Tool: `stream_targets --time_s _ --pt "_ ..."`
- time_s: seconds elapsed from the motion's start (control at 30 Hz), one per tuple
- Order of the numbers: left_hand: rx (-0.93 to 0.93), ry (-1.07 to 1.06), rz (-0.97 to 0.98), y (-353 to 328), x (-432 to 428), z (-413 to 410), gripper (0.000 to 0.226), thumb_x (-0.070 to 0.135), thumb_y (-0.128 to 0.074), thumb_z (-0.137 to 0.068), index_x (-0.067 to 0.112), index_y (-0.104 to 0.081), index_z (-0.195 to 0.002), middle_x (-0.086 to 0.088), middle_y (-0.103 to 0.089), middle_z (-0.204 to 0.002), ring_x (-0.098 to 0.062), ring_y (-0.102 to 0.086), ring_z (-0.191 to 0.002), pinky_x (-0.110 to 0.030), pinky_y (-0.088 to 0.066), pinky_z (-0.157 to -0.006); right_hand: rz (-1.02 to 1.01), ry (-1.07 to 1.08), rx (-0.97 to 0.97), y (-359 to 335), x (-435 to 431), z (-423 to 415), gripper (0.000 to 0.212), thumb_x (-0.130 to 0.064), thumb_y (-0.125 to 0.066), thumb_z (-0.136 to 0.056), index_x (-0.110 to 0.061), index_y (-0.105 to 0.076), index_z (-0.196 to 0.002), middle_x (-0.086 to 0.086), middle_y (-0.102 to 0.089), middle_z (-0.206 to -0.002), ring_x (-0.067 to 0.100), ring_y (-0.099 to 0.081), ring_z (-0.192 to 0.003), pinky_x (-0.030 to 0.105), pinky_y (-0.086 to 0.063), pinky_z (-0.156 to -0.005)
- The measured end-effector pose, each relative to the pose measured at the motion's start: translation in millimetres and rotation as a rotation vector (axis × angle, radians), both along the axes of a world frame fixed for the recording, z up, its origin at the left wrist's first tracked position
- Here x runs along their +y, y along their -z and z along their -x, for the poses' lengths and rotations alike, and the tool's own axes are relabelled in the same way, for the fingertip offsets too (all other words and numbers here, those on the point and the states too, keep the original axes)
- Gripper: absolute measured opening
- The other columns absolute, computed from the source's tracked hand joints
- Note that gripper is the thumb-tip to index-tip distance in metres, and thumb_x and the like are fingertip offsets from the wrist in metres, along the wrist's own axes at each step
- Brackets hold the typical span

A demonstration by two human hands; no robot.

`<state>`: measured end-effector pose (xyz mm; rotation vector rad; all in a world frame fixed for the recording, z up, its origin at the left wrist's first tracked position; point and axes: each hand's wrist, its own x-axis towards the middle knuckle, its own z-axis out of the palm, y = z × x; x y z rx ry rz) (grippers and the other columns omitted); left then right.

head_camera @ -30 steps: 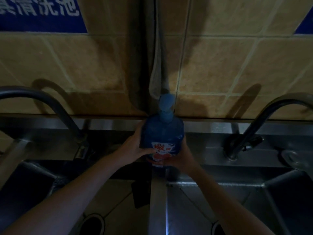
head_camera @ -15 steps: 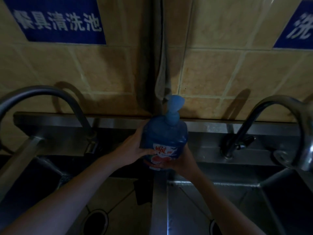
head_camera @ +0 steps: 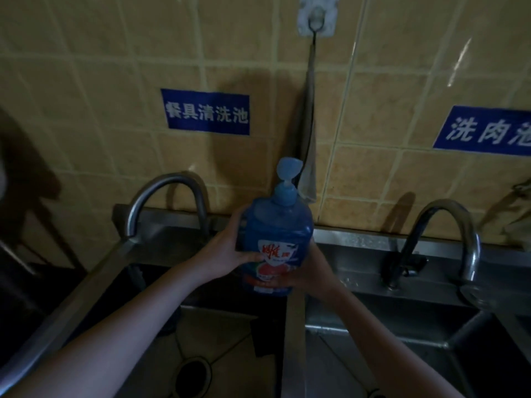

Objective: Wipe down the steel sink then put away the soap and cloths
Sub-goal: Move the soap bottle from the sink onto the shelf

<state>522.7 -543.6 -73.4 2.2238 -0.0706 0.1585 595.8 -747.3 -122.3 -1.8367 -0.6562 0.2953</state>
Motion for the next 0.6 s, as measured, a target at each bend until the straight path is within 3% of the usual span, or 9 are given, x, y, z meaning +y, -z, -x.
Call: stream_targets --time_s 0.13,0.23,0.3,0.4,0.47,0.53,0.6 --pt "-0.025 -0.022 0.015 -29.4 13.9 28.2 0.099 0.049 -0.072 -0.066 0.051 -0.004 -0.138 0.024 -0.034 -0.137 0.008 -0.039 -0.122 -0.02 -0.042 -0.097 0.003 -0.042 -0.057 -32.2 19.0 22.8 0.103 -0.04 -0.093 -0.045 -0.012 -0.042 -0.13 -0.004 -0.064 -0.12 0.009 -0.063 -0.111 0.04 -0.055 -0.091" --pt "-0.063 0.001 0.03 -51.4 23.2 51.1 0.093 0.046 -0.071 -0.068 0.057 -0.003 -0.131 0.031 -0.034 -0.127 0.028 -0.038 -0.103 0.0 -0.04 -0.079 -0.007 -0.07 -0.066 -54.3 31.8 38.1 0.105 -0.037 -0.095 -0.045 -0.017 -0.04 -0.133 -0.001 -0.064 -0.123 0.017 -0.062 -0.114 0.047 -0.053 -0.093" --pt "-0.071 -0.016 0.039 -64.9 30.5 66.8 0.093 0.045 -0.072 -0.068 0.057 -0.003 -0.129 0.035 -0.033 -0.119 0.032 -0.039 -0.095 0.002 -0.04 -0.071 -0.026 -0.093 -0.073 -67.9 40.6 49.3 0.108 -0.032 -0.096 -0.046 -0.019 -0.037 -0.135 0.001 -0.062 -0.126 0.02 -0.061 -0.117 0.05 -0.051 -0.095" --pt "-0.089 -0.051 0.026 -81.8 45.4 90.0 0.095 0.048 -0.072 -0.066 0.053 -0.003 -0.132 0.031 -0.036 -0.116 0.032 -0.04 -0.09 0.002 -0.042 -0.066 -0.062 -0.108 -0.111 -86.0 55.9 68.1 0.112 -0.021 -0.096 -0.049 -0.019 -0.031 -0.141 -0.002 -0.059 -0.131 0.012 -0.059 -0.119 0.035 -0.053 -0.096" --pt "-0.112 -0.084 -0.009 -92.9 56.3 106.4 0.097 0.052 -0.071 -0.064 0.048 -0.006 -0.136 0.025 -0.037 -0.122 0.025 -0.042 -0.095 -0.001 -0.043 -0.067 -0.065 -0.136 -0.144 -96.4 68.2 81.0 0.111 -0.017 -0.094 -0.052 -0.017 -0.03 -0.142 -0.001 -0.058 -0.132 0.009 -0.058 -0.12 0.029 -0.053 -0.096" --pt "-0.125 -0.116 -0.039 -103.6 68.6 123.9 0.102 0.058 -0.07 -0.061 0.048 -0.005 -0.139 0.019 -0.037 -0.127 0.01 -0.044 -0.104 -0.006 -0.044 -0.071 -0.057 -0.158 -0.187 -107.0 83.1 94.1 0.11 -0.02 -0.094 -0.051 -0.013 -0.031 -0.141 0.0 -0.058 -0.131 0.01 -0.057 -0.12 0.033 -0.052 -0.098" --pt "-0.124 -0.139 -0.016 -113.2 80.1 143.2 0.096 0.058 -0.071 -0.061 0.063 -0.005 -0.129 0.024 -0.04 -0.122 0.008 -0.049 -0.101 -0.011 -0.048 -0.071 -0.057 -0.178 -0.211 -116.4 100.0 105.1 0.109 -0.022 -0.094 -0.05 -0.011 -0.034 -0.14 0.001 -0.06 -0.128 0.015 -0.059 -0.118 0.041 -0.052 -0.097"
